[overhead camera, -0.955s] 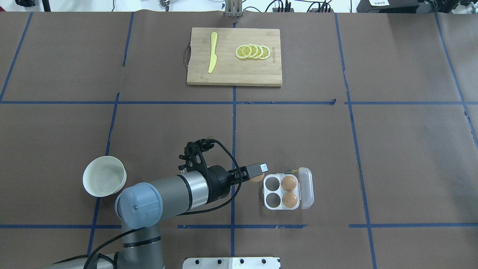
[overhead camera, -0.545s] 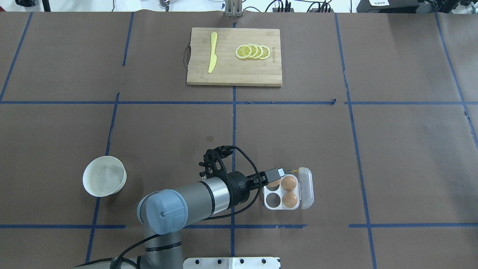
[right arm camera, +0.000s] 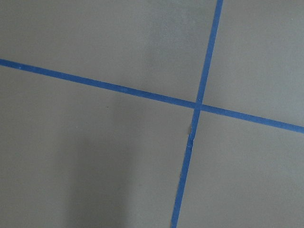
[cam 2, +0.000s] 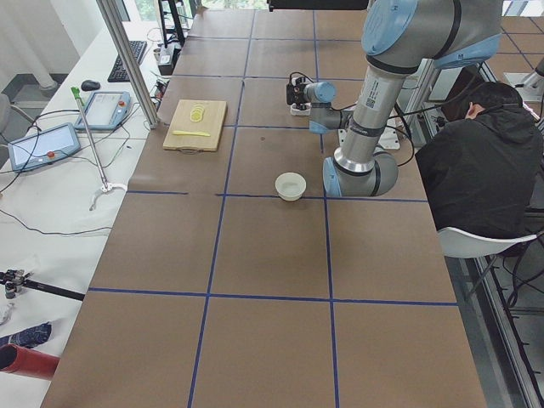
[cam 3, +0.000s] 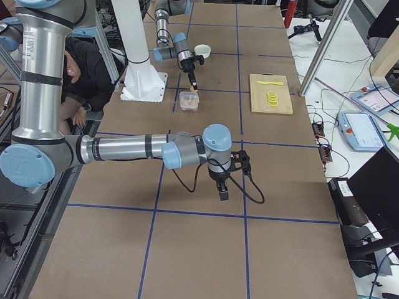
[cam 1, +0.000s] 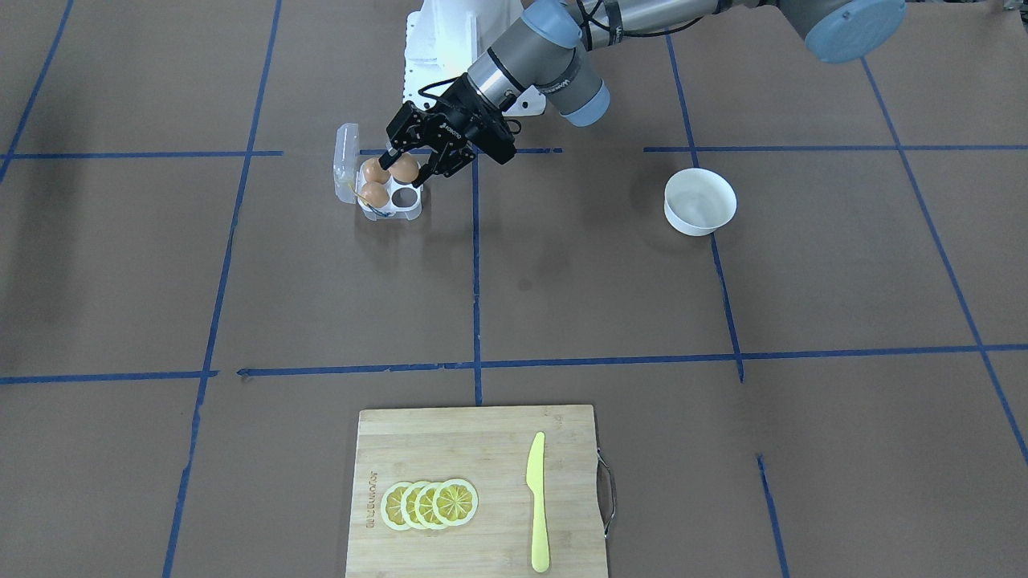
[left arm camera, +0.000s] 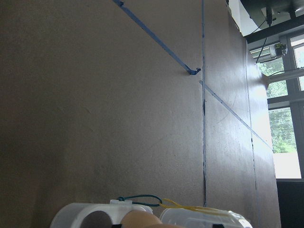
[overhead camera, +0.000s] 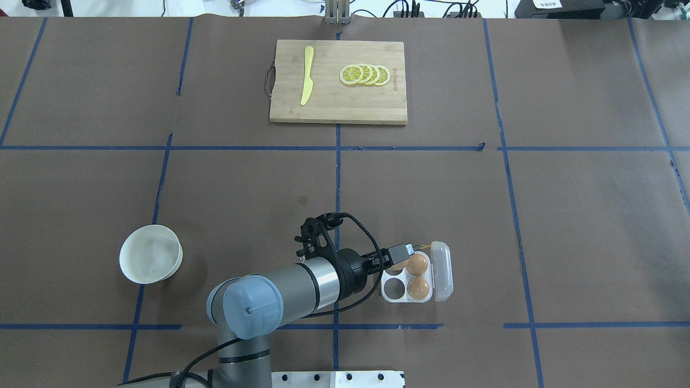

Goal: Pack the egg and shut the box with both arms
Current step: 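Lower the egg into the empty carton cup and open the left gripper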

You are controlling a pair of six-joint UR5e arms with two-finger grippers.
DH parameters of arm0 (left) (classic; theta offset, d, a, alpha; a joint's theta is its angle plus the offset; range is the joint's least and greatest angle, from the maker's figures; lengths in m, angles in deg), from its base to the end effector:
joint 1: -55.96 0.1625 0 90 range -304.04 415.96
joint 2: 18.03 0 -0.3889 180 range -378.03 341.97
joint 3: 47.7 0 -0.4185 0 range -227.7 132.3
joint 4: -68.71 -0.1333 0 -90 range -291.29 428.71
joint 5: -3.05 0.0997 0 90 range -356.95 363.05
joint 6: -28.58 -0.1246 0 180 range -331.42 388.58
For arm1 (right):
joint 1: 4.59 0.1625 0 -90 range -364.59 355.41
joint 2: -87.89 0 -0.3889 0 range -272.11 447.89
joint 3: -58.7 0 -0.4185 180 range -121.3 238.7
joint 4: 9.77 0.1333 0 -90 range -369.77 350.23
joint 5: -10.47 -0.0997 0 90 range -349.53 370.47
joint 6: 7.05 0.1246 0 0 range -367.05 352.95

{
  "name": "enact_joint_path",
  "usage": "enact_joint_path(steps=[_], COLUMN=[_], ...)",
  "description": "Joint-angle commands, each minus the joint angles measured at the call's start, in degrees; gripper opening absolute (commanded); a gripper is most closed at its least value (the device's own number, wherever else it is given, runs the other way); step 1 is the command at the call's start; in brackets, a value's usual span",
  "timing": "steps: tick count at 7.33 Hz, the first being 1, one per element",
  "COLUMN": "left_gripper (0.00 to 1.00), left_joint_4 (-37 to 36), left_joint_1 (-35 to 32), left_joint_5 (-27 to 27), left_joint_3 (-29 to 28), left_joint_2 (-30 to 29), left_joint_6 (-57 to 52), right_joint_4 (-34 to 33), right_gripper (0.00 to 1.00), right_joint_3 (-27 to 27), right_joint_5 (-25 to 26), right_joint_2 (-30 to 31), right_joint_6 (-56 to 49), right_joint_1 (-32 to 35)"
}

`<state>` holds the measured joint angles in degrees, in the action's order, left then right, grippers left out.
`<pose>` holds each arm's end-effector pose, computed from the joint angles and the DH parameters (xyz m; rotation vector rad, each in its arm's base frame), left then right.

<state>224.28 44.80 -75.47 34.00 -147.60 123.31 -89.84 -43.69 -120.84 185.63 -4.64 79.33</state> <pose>0.6707 -0.2935 0.1315 0.2460 1.6840 -0.3766 -0.0006 -0.4875 0.5794 0.1897 -0.7336 -0.1527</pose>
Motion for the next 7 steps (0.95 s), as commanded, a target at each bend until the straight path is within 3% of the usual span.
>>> enact_joint_path(steps=[1,3,7], left_gripper=[0.37,0.44,0.48], left_joint_4=[0.0,0.0,0.0], left_joint_1=[0.3,0.5,1.1], left_joint_5=[1.1,1.1,1.1], left_joint_3=[-0.8,-0.7,-0.7], left_joint_2=[-0.2,-0.6,-0.8], left_joint_6=[0.1,0.1,0.1], right_joint_4=[0.0,0.0,0.0], right_gripper=[1.00,1.00,1.00], right_joint_3=[0.0,0.1,0.2], right_joint_5=[0.0,0.0,0.1], right_joint_2=[0.0,0.0,0.0], right_joint_6=[0.1,0.0,0.0], right_joint_1=[0.0,0.0,0.0])
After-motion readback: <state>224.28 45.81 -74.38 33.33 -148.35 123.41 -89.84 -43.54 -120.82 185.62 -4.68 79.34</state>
